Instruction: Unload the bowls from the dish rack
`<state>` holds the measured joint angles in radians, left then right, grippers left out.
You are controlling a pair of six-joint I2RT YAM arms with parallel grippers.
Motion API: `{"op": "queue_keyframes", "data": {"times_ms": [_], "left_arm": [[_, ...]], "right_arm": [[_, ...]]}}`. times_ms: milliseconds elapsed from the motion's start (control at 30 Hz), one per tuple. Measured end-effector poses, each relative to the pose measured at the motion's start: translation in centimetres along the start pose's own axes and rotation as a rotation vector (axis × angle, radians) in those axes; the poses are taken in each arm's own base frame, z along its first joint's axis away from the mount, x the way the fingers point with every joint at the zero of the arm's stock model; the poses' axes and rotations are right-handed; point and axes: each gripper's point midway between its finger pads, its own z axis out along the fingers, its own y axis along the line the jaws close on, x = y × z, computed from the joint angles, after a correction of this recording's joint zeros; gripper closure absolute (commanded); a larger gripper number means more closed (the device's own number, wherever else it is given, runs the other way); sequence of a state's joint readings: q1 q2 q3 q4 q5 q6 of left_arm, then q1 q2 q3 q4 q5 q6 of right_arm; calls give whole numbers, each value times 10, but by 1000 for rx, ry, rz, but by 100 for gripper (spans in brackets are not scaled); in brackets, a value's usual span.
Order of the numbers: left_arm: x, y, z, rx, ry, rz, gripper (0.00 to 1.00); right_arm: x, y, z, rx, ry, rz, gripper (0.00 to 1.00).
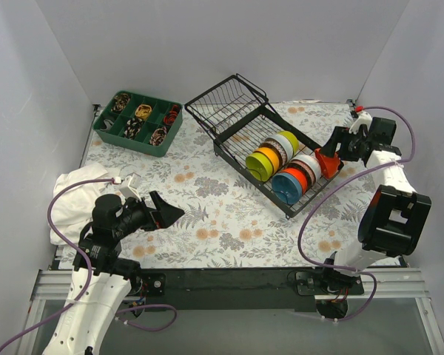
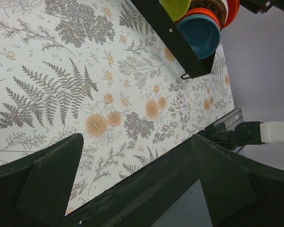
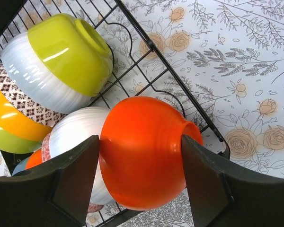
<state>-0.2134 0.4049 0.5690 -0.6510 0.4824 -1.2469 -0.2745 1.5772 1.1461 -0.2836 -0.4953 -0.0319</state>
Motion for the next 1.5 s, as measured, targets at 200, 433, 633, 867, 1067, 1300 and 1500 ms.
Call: {"op": "queue_keyframes", "data": {"times_ms": [200,433,633,867,1067,1300,1500], "left_arm": [[0,1,1,-4,3,-3,2],[1,3,3,-15,17,-16,2],[-1,6,11,-24,30,-42,2],[-2,10,20,-30,38,-59,2],[-5,8,20,-17,19,-49,2],[-8,6,18,-7,2,-45,2],[-10,5,16,-4,-20,-38,2]], "right_arm": [[-6,4,-9,15,-31,21,75],[-19,10,-19,25,-81,26,75],[-40,18,-38,51,-162,20,55],[-41,12,-38,78,-175,-2,27],[-18,2,-23,87,-106,-32,27],[0,-3,0,167,-28,-104,30],[-2,-11,12,305,-32,-185,35]]}}
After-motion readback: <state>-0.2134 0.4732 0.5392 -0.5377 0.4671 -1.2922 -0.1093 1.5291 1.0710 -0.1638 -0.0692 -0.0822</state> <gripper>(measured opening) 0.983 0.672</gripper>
